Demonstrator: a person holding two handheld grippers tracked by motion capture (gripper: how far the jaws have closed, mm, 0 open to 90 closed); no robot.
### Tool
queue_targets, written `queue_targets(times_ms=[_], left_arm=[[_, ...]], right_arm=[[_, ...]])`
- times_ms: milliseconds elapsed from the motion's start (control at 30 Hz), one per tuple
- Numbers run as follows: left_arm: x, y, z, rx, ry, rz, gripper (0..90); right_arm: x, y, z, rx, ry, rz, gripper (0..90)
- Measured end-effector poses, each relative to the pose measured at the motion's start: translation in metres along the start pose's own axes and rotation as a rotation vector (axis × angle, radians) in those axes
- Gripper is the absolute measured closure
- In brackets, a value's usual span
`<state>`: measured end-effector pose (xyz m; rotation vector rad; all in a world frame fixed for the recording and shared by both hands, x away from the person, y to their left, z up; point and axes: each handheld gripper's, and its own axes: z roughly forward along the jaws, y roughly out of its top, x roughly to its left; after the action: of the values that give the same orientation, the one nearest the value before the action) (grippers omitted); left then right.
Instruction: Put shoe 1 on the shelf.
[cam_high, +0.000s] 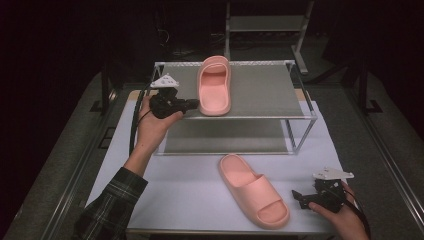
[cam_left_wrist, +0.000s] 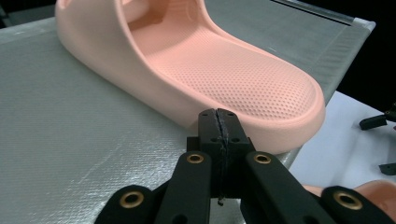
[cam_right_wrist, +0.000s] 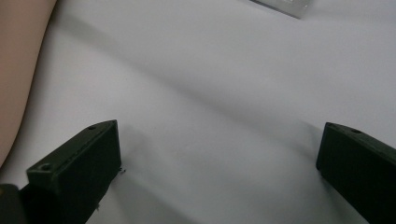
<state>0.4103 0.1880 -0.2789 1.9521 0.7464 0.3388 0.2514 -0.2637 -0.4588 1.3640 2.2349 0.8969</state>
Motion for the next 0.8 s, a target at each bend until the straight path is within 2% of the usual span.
queue_targets(times_ms=[133,167,267,300,367,433,500,533,700,800], left_arm=[[0.000,-0.002,-0.008,0.006,0.009,0.008,80.1],[-0.001,-0.002,-0.013,0.002,0.009,0.014,74.8],[-0.003,-0.002,-0.020,-0.010,0.007,0.016,67.3],[-0.005,-0.003,-0.026,-0.008,-0.011,-0.001,63.4],[-0.005,-0.005,-0.030,-0.002,-0.013,-0.004,60.7],[-0.008,-0.010,-0.038,0.003,-0.016,0.000,52.9],[-0.010,-0.014,-0.044,0.005,-0.020,0.001,49.0],[-0.010,-0.014,-0.044,0.005,-0.020,0.001,47.7],[-0.018,-0.034,-0.065,-0.007,-0.018,0.003,43.5],[-0.020,-0.041,-0.071,-0.003,-0.022,0.003,42.6]], right_arm=[[0.000,0.000,0.000,0.001,0.000,0.000,0.0],[0.000,0.000,0.000,0.000,0.000,0.000,0.0],[0.000,0.000,0.000,0.000,-0.001,0.000,0.0],[0.000,0.000,0.000,0.000,-0.001,0.000,0.0],[0.000,0.000,0.000,-0.001,-0.001,0.000,0.0],[0.000,0.000,0.000,0.000,-0.001,0.000,0.0],[0.000,0.000,0.000,0.000,-0.001,0.000,0.0],[0.000,0.000,0.000,-0.001,-0.001,0.000,0.0],[0.000,0.000,0.000,0.000,-0.001,-0.001,0.0],[0.000,0.000,0.000,0.000,-0.002,-0.001,0.0]])
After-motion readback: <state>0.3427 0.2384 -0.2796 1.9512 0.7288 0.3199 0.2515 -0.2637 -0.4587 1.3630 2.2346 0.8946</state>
